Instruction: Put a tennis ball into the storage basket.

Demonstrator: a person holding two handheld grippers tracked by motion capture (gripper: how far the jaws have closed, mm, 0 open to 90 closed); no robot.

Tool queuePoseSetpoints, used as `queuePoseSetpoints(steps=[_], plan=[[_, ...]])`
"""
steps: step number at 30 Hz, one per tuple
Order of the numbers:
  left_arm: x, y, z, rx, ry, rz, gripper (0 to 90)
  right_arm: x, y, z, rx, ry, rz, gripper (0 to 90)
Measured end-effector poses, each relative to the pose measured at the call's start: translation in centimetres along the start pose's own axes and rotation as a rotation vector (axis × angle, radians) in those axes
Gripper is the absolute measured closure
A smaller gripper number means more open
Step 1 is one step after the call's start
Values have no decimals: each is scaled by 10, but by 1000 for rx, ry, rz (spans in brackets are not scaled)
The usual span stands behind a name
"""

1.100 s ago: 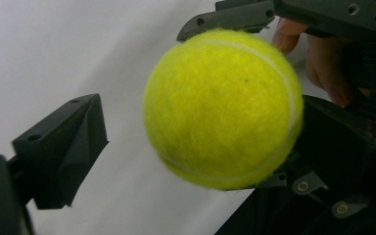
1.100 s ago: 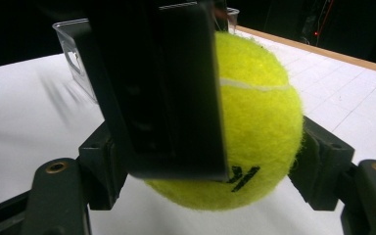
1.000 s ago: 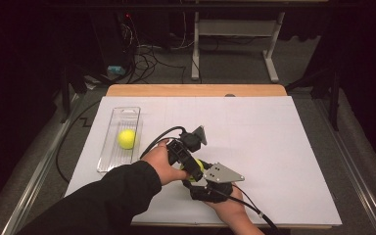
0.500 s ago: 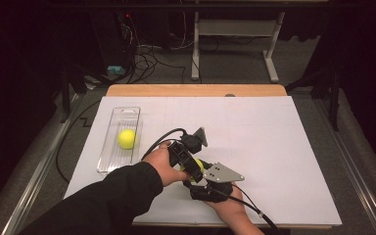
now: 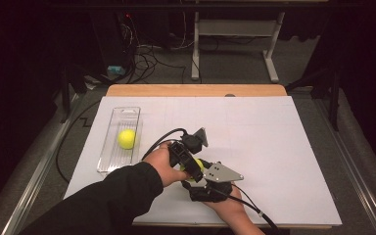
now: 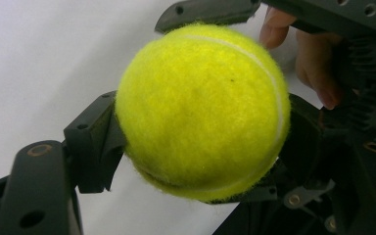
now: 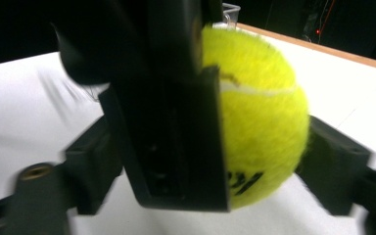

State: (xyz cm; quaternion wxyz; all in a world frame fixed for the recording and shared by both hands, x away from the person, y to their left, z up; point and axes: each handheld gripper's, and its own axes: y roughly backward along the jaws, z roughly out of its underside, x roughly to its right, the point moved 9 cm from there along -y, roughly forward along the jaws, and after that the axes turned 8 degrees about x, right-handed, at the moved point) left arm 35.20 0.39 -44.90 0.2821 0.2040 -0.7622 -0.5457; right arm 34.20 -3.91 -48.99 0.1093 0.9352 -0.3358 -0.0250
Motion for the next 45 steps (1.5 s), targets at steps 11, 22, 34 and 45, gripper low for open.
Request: queuePoseSetpoints(steps=[11, 22, 34, 45], plan=[[-6, 6, 0, 2, 12, -11, 264, 5, 4, 1, -6, -9, 22, 0], [-22, 16, 3, 11, 43, -34, 265, 21, 24, 8, -22, -10, 55, 0], [-47, 37, 16, 24, 98, -61, 265, 60, 58, 19, -46, -2, 152, 0], [-74, 56, 34, 21, 152, -89, 265, 96, 95, 32, -73, -2, 242, 0]])
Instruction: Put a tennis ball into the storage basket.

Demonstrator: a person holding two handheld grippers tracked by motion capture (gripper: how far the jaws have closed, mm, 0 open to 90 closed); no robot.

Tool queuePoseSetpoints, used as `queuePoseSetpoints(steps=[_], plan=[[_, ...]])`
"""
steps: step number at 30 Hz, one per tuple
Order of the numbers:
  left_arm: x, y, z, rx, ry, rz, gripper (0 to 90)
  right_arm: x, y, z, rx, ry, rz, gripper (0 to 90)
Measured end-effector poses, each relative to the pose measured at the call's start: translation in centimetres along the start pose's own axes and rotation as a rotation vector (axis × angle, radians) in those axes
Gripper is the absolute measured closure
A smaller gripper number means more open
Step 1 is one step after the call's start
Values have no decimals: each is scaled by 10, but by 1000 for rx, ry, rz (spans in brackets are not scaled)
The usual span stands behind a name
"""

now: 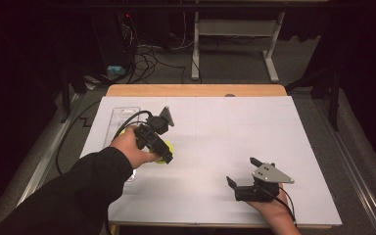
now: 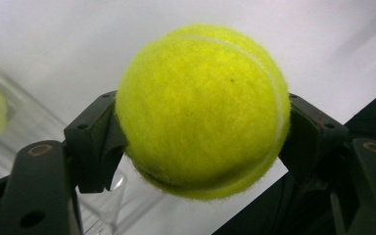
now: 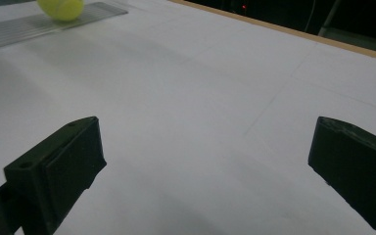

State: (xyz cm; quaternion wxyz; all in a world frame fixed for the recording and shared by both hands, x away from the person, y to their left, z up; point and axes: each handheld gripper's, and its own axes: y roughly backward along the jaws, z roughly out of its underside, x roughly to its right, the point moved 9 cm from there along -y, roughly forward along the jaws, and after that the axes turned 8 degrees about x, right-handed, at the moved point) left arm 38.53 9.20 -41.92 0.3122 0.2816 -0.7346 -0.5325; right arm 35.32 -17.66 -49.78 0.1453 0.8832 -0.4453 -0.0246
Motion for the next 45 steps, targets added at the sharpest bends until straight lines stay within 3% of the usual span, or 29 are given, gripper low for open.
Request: queuePoseSetpoints(steps=[9, 21, 33, 45], plan=[[-26, 13, 13, 6, 50, -25, 265, 30, 21, 6, 3, -32, 68, 0], [-63, 30, 38, 1, 127, -52, 265, 54, 39, 10, 14, -58, 129, 0], [-93, 33, 61, -2, 195, -70, 265, 63, 46, 13, 15, -60, 152, 0], [-105, 34, 70, -6, 224, -71, 265, 61, 45, 14, 8, -61, 145, 0]])
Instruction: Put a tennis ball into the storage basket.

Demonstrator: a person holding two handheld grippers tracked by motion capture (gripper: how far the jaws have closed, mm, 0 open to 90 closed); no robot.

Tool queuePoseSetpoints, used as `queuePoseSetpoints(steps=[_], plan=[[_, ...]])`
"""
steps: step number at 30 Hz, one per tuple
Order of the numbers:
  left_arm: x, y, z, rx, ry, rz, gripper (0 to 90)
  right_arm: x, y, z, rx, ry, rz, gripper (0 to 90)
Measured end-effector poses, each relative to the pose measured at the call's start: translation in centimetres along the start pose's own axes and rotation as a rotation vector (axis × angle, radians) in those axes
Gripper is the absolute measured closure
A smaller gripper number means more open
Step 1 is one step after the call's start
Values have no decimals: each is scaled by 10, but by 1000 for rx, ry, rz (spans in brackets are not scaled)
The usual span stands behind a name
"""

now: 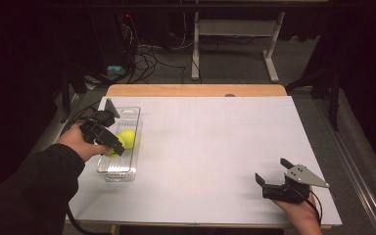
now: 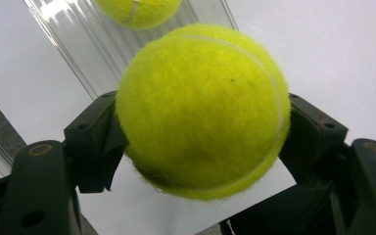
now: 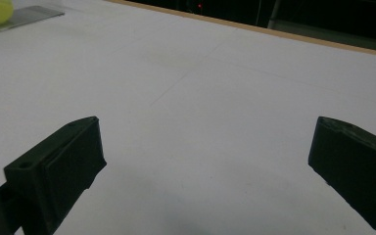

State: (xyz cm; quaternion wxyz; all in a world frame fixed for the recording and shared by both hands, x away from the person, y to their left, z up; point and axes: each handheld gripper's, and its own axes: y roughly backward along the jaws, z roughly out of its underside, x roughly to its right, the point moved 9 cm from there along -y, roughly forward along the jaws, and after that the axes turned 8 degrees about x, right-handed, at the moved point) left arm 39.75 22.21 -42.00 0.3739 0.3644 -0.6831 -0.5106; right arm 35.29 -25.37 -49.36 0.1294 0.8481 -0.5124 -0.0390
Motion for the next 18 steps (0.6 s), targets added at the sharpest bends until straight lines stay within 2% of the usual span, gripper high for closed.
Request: queuePoseSetpoints(steps=[6, 18], plan=[[-3, -8, 1, -17, 4, 0, 265, -1, -1, 1, -1, 2, -3, 0], [-8, -37, 2, -48, 22, 6, 265, -3, -2, 2, -9, 3, -7, 0]])
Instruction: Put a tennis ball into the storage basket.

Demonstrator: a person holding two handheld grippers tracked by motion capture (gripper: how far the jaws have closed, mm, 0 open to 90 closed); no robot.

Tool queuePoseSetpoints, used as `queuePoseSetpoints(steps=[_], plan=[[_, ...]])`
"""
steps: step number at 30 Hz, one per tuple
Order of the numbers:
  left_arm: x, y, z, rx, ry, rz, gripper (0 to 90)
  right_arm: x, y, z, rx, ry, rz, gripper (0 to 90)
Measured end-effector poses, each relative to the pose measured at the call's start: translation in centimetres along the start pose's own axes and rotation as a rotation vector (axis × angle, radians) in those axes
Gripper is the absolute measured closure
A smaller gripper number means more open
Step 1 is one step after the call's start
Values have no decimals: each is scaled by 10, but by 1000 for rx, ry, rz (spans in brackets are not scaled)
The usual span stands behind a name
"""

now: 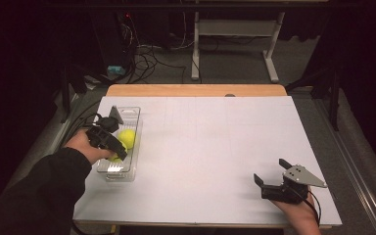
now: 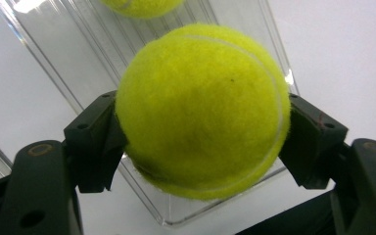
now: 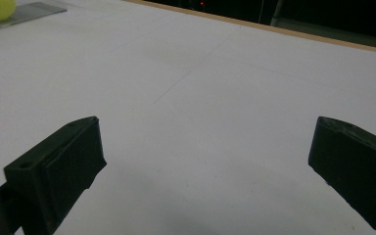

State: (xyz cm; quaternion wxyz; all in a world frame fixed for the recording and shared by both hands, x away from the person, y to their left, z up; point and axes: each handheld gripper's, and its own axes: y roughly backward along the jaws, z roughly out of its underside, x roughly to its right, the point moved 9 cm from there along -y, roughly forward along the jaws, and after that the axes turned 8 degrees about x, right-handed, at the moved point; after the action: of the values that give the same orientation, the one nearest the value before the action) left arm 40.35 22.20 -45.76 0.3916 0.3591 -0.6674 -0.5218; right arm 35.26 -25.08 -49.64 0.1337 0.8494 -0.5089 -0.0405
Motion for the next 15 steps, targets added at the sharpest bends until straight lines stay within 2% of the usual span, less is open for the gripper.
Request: queuePoseSetpoints(steps=[9, 15], plan=[[-3, -17, 3, -25, 5, 6, 264, -1, 0, 1, -1, 1, -2, 0], [-3, -18, 3, -20, 10, 5, 263, -1, -1, 1, -1, 2, -2, 0]])
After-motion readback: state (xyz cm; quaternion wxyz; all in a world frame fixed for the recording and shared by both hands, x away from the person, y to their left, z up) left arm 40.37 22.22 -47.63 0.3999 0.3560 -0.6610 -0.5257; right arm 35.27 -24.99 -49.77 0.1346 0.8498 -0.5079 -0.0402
